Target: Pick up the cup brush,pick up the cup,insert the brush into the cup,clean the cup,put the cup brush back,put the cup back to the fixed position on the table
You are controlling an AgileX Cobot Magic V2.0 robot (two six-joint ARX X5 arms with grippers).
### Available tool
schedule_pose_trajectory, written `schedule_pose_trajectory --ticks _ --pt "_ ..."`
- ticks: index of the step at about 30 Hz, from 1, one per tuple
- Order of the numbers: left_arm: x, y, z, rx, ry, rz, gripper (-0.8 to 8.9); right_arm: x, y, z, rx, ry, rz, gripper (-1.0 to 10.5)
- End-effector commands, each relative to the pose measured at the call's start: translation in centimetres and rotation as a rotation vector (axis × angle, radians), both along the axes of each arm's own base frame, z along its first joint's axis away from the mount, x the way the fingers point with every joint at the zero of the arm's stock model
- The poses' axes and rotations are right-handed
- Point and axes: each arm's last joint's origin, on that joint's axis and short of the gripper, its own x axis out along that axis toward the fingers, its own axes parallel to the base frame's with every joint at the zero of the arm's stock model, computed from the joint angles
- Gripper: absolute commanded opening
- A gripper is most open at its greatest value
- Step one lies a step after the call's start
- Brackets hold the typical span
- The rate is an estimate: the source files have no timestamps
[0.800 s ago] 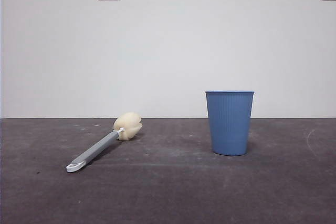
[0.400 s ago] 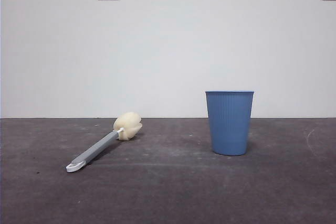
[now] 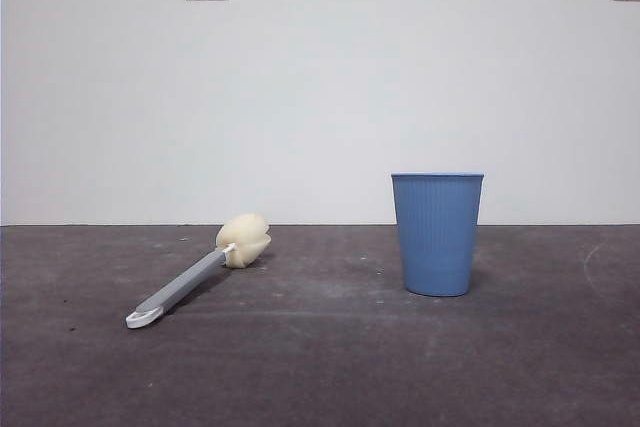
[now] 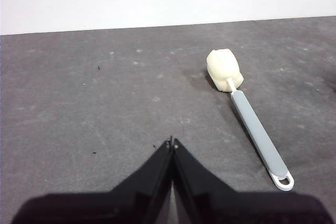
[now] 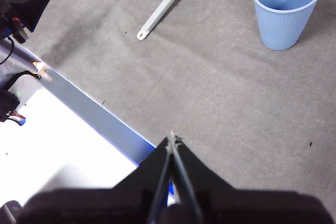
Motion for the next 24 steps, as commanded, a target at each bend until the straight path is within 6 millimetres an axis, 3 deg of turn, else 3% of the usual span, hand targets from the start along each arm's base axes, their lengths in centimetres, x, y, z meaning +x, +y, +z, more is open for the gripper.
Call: schedule_pose_trajectory --ticks 1,5,8,15,19,24 --pt "0.1 0.0 -0.4 -0.005 0.010 0.002 -0.03 0.0 0.0 0.1 0.007 -0.003 -0.005 0.0" --pt "0.1 0.0 -0.4 -0.005 0.010 0.002 -0.03 -0.3 -0.2 0.2 0.004 -0.021 -0.012 0.0" --pt "0.1 0.0 -0.4 -0.005 0.010 0.003 -0.03 -0.8 -1.0 0.7 -0.043 -0.159 -0.036 0.0" --pt "0.1 0.0 -0.4 -0.005 0.009 0.002 -0.03 -3.3 -3.1 2.4 0.046 -0.515 -0.200 0.0" --pt "0.1 0.0 -0.4 -0.005 0.009 0.002 -0.03 -4.3 -4.1 1.5 0.037 -0.653 -0.341 0.0" --pt "0.1 0.0 -0.4 -0.005 0.010 0.002 -0.03 -3.6 -4.1 -1.3 0.094 -0.811 -0.438 0.0"
